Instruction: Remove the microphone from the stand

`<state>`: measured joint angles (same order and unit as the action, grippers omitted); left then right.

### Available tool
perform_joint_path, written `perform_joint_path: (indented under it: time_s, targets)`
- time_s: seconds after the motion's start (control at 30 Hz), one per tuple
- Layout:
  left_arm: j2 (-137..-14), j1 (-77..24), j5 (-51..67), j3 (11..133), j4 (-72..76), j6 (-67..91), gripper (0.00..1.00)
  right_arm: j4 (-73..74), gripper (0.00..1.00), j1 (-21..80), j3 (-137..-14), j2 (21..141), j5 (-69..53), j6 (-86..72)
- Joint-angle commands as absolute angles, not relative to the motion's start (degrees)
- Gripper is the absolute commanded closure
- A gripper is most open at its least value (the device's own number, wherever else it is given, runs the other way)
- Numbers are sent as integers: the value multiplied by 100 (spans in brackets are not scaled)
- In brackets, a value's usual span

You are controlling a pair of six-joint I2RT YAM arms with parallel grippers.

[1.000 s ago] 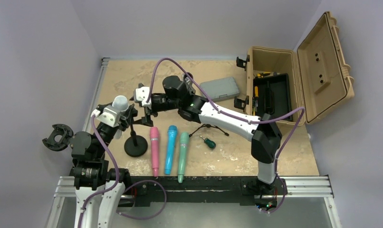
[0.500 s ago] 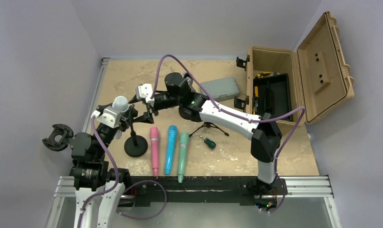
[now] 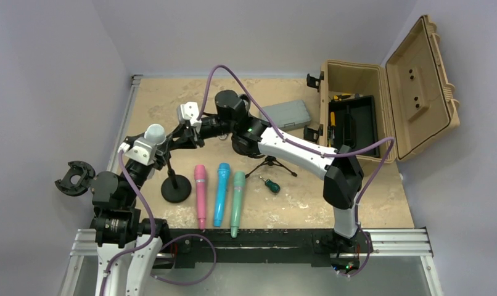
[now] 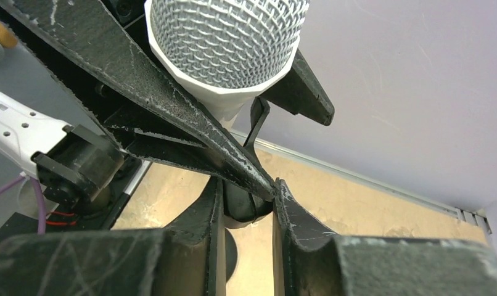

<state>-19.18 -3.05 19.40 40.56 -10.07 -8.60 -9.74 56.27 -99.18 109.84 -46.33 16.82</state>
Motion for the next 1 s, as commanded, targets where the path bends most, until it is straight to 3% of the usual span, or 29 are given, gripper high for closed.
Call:
perform_joint_path:
  time_s: [0.0,0.5,0.97]
  targets:
    - [-2101,-334,1805,4521,-943,-711,100,-1061,100,5705,-10050,11108,-4380,1585]
    - [-2669,-334,1244,5915,-2025,-124,100,-1217,100,5704,-9952,11128,-3954,1367]
    - [-3810,-334,215,9497,-3501,565,100,-1199,100,5705,-10264,11302,-3636,1191]
